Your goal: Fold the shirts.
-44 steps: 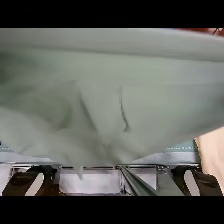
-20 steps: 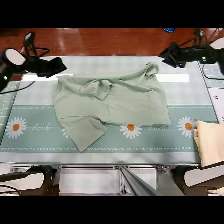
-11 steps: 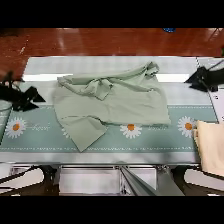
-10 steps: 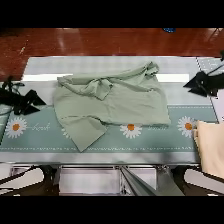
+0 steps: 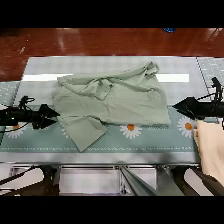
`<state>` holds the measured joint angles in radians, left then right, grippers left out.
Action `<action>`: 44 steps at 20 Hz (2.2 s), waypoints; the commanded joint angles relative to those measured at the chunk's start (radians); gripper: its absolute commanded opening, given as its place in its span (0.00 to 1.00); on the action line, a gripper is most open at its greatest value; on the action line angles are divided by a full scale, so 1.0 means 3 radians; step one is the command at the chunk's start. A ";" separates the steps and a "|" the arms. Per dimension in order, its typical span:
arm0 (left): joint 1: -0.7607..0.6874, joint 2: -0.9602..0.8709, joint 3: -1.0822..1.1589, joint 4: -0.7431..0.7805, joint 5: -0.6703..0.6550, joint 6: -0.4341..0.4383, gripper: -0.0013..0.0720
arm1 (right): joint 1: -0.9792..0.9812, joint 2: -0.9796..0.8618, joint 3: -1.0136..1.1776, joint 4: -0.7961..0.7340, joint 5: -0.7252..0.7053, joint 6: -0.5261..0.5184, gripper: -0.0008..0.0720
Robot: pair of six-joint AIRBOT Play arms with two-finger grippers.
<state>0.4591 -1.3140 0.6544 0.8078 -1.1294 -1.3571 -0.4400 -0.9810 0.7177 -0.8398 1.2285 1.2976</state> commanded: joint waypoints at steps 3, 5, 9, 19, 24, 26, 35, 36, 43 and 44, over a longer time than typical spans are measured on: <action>-0.0390 -0.0233 -0.0041 -0.0519 0.0441 0.0037 0.10 | -0.0084 0.0070 -0.0013 -0.0039 -0.0113 -0.0023 0.57; -0.0425 -0.0229 0.0020 -0.0603 0.0484 0.0131 0.05 | -0.0397 0.0070 0.0052 -0.0289 -0.0038 0.0085 0.58; -0.0431 -0.0229 0.0167 -0.0599 0.0282 0.0310 0.05 | -0.1019 0.0070 -0.0304 -0.0758 0.0262 0.0299 0.57; -0.0431 -0.0230 0.0167 -0.0598 0.0301 0.0312 0.05 | -0.0378 -0.0342 -0.0991 0.0201 -0.0538 0.0109 0.57; -0.0432 -0.0230 0.0167 -0.0598 0.0336 0.0312 0.05 | 0.0064 -0.0848 -0.0796 0.0612 -0.1068 0.0109 0.57; -0.0432 -0.0229 0.0167 -0.0599 0.0337 0.0310 0.05 | 0.0254 -0.1043 -0.0614 0.0806 -0.1170 0.0107 0.53; -0.0431 0.0163 0.1755 -0.0843 -0.0211 0.0304 0.05 | 0.0543 -0.1007 0.1760 0.0271 -0.0011 0.0111 0.04; -0.0430 0.0287 0.2078 -0.0890 -0.0205 0.0295 0.05 | 0.0542 -0.0908 0.2102 0.0203 0.0051 0.0114 0.04; -0.0292 0.0739 0.4173 -0.0547 -0.0326 -0.0183 0.05 | 0.0542 -0.0045 0.4077 -0.0603 0.0256 0.0426 0.04; -0.0285 0.0832 0.4330 -0.0402 -0.0423 -0.0207 0.05 | 0.0542 0.0132 0.4121 -0.0623 0.0282 0.0426 0.04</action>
<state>0.3614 -1.1225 1.7542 0.6125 -1.1995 -1.3727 -0.2779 -1.0538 1.8015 -0.9585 1.2701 1.4067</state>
